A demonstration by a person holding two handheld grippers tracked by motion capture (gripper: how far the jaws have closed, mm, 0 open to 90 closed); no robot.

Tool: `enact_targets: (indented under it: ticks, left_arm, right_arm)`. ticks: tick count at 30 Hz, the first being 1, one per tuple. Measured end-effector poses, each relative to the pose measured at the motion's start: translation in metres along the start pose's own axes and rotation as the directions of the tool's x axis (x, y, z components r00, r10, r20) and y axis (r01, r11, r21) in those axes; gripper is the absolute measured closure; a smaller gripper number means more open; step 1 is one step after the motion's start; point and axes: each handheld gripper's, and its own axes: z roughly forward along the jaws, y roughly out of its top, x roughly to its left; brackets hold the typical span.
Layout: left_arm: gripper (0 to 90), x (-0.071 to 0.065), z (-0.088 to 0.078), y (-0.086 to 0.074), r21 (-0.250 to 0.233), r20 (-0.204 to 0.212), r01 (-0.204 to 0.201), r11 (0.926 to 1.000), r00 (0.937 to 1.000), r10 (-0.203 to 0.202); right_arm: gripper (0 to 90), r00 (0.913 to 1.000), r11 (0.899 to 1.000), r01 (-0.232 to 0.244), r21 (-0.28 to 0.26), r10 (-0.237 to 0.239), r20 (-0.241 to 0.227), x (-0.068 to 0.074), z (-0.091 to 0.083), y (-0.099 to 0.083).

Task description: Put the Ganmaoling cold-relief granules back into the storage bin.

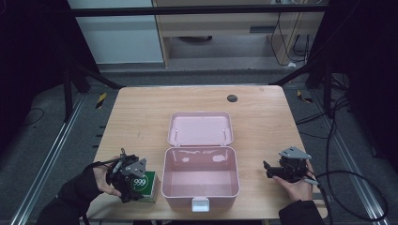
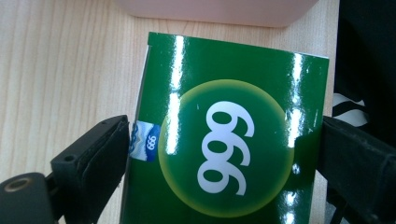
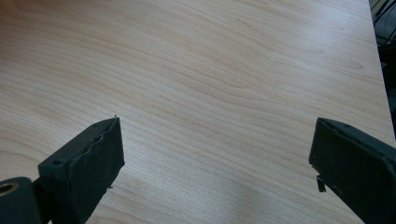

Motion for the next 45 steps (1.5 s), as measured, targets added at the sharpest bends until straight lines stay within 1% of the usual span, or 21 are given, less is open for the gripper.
enact_targets:
  ticks: [3,5,6,13,14,17,19,22,28,29,30,31,32,34,37,38,41,43,45]
  left_arm:
    - [6.4,0.000,0.004,-0.002,-0.004,-0.001,0.017,0.9998,0.9999,-0.017]
    - [7.0,-0.001,0.007,-0.003,-0.016,-0.002,0.050,0.9986,0.9987,-0.050]
    - [7.0,-0.001,0.009,-0.004,-0.021,-0.004,0.056,0.9982,0.9984,-0.056]
    - [8.2,-0.001,0.011,-0.005,-0.020,0.000,0.057,0.9982,0.9984,-0.057]
    - [8.4,-0.001,0.011,-0.006,-0.021,-0.003,0.066,0.9976,0.9978,-0.066]
    - [9.2,-0.002,0.012,-0.006,-0.025,-0.002,0.072,0.9971,0.9974,-0.072]
    - [10.2,-0.002,0.012,-0.006,-0.026,-0.005,0.073,0.9969,0.9973,-0.074]
    - [12.8,-0.001,0.011,-0.005,-0.016,-0.012,0.069,0.9975,0.9975,-0.069]
    - [13.9,-0.005,0.011,-0.002,-0.015,-0.020,0.082,0.9965,0.9964,-0.082]
    - [14.0,-0.006,0.009,-0.001,-0.009,-0.015,0.081,0.9967,0.9966,-0.081]
    - [14.1,-0.007,0.005,0.003,-0.001,-0.011,0.069,0.9976,0.9976,-0.069]
    - [14.2,-0.007,0.005,0.003,-0.001,-0.011,0.069,0.9976,0.9976,-0.069]
    - [14.2,-0.010,0.003,0.006,-0.010,-0.009,0.069,0.9976,0.9976,-0.069]
    - [14.3,-0.012,-0.003,0.012,-0.003,-0.004,0.057,0.9983,0.9983,-0.057]
    - [14.3,-0.015,-0.010,0.020,-0.004,-0.011,0.043,0.9991,0.9990,-0.043]
    - [14.3,-0.016,-0.014,0.024,-0.003,-0.020,0.032,0.9995,0.9993,-0.032]
    - [14.3,-0.017,-0.018,0.028,-0.008,-0.025,0.023,0.9997,0.9994,-0.023]
    - [14.3,-0.017,-0.022,0.032,0.003,-0.027,0.000,1.0000,0.9996,0.000]
    - [14.3,-0.017,-0.026,0.035,0.010,-0.029,-0.013,0.9999,0.9995,0.014]
  right_arm:
    - [3.5,1.0000,1.000,0.003,0.004,-0.003,-0.003,0.000,0.001,0.000]
    - [3.5,1.0000,1.000,0.003,0.005,-0.003,-0.004,0.000,0.001,0.000]
    - [3.5,1.0000,1.000,0.002,0.005,-0.002,-0.005,0.000,0.000,0.000]
    - [3.5,0.9999,1.000,0.003,0.010,-0.003,-0.012,0.000,0.001,0.000]
    - [3.5,0.9999,1.000,0.007,0.010,-0.007,-0.010,0.000,0.001,-0.001]
    - [3.6,0.9999,1.000,0.006,0.013,-0.005,-0.013,0.001,0.001,-0.001]
    - [3.7,0.9999,1.000,0.008,0.015,-0.008,-0.015,0.001,0.002,-0.001]
    - [3.9,0.9997,1.000,0.013,0.016,-0.012,-0.020,0.001,0.002,-0.001]
    - [4.2,0.9997,1.000,0.011,0.014,-0.010,-0.021,0.000,0.002,-0.001]
    - [4.3,0.9997,1.000,0.005,0.014,-0.004,-0.023,0.001,0.002,-0.001]
    - [4.4,0.9996,1.000,0.002,0.013,-0.002,-0.028,0.001,0.002,-0.001]
    - [4.5,0.9996,1.000,0.001,0.014,-0.001,-0.029,0.001,0.002,-0.001]
    - [4.5,0.9996,1.000,0.001,0.014,-0.001,-0.029,0.001,0.002,-0.001]
    - [4.7,0.9995,1.000,-0.001,0.010,0.001,-0.032,0.001,0.002,-0.001]
    - [4.9,0.9995,1.000,-0.003,0.005,0.003,-0.032,0.000,0.002,-0.001]
    - [5.0,0.9993,1.000,-0.008,0.006,0.009,-0.036,0.001,0.002,-0.001]
    - [5.1,0.9994,1.000,-0.004,0.008,0.005,-0.034,0.001,0.001,-0.001]
    - [5.3,0.9993,1.000,-0.013,0.006,0.013,-0.036,0.001,0.001,0.000]
    - [5.4,0.9993,1.000,-0.010,0.003,0.010,-0.037,0.001,0.001,0.000]
